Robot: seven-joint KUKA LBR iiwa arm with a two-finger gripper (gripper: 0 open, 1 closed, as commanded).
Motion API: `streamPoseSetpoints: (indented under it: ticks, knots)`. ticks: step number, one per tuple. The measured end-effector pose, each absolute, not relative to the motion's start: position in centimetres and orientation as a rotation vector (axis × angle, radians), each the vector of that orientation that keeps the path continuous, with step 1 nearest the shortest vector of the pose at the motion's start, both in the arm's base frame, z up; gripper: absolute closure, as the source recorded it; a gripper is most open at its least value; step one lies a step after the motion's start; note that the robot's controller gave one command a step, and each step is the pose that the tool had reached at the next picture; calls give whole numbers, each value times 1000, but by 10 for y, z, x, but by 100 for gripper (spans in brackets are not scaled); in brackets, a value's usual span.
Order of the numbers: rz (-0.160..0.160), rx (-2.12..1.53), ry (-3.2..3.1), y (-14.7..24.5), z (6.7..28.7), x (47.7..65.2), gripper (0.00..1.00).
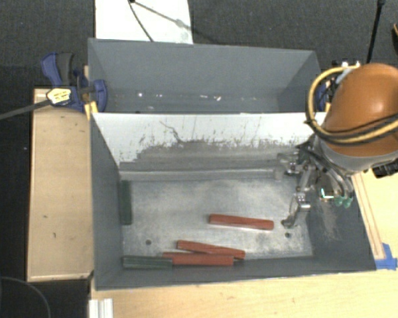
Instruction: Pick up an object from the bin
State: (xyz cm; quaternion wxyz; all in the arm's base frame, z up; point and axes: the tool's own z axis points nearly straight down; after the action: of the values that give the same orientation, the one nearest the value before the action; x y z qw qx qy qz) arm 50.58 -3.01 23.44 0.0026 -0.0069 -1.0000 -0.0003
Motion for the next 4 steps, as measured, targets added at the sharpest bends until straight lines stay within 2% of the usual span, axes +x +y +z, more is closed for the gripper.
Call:
streamPoseSetpoints:
  ticks: [1,2,3,4]
  knots:
    - [-3,-75,-3137,38,67,516,0]
    - [-1,-286,-3131,29,101,503,0]
    - [-1,-390,-3122,21,117,496,0]
    - [-1,-603,-3082,17,69,509,0]
